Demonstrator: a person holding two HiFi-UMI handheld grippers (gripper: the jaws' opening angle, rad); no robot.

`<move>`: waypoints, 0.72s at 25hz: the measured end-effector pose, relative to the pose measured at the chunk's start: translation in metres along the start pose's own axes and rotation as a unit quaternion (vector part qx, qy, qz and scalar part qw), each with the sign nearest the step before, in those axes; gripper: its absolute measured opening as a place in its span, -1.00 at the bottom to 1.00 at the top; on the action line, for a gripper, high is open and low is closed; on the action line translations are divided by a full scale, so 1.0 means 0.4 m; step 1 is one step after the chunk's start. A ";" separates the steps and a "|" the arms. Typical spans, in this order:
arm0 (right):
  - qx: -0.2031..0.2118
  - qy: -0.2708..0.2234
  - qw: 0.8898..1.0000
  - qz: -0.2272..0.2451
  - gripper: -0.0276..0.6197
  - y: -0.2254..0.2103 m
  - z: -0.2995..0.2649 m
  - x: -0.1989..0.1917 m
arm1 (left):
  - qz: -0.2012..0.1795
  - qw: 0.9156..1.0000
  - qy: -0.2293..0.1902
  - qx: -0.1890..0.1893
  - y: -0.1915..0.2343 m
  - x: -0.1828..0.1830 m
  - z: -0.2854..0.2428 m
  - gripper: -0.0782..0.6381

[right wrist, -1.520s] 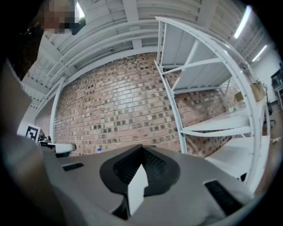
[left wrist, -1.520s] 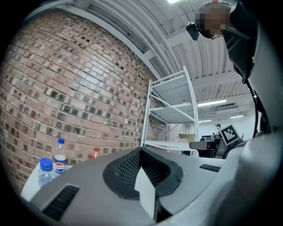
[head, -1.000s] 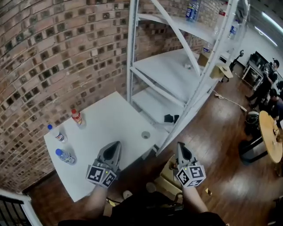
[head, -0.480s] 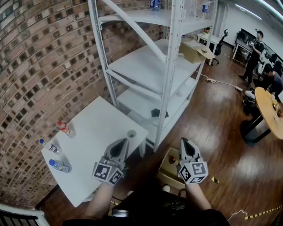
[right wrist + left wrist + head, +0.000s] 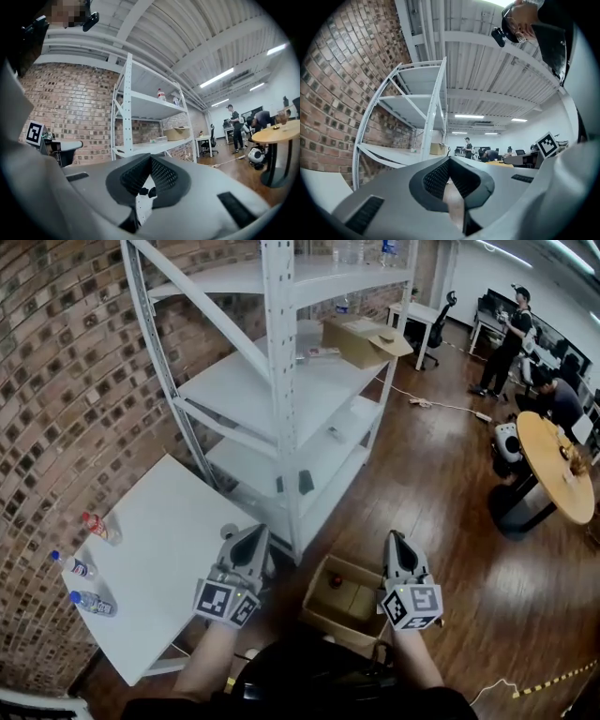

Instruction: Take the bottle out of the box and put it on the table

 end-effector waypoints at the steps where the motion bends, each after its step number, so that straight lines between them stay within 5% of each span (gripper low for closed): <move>1: -0.005 -0.003 1.000 -0.002 -0.91 -0.027 0.008 0.004 | 0.005 1.000 -0.003 -0.006 -0.019 -0.005 -0.024 -0.77; 11: -0.079 -0.019 0.997 -0.010 -0.91 -0.242 0.127 0.021 | 0.014 0.997 0.006 -0.078 -0.188 -0.075 -0.197 -0.77; 18: -0.138 -0.033 0.990 -0.015 -0.91 -0.260 0.216 0.020 | 0.033 0.987 0.018 -0.155 -0.253 -0.097 -0.241 -0.77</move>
Point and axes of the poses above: the fingertips, and each gripper's own axes: z backward along the fingers, y to its left, x out of its top, the point moved 6 cm from there along z, backward along the fingers, and after that the axes turned 7 degrees about -z, right-handed, at the moved point
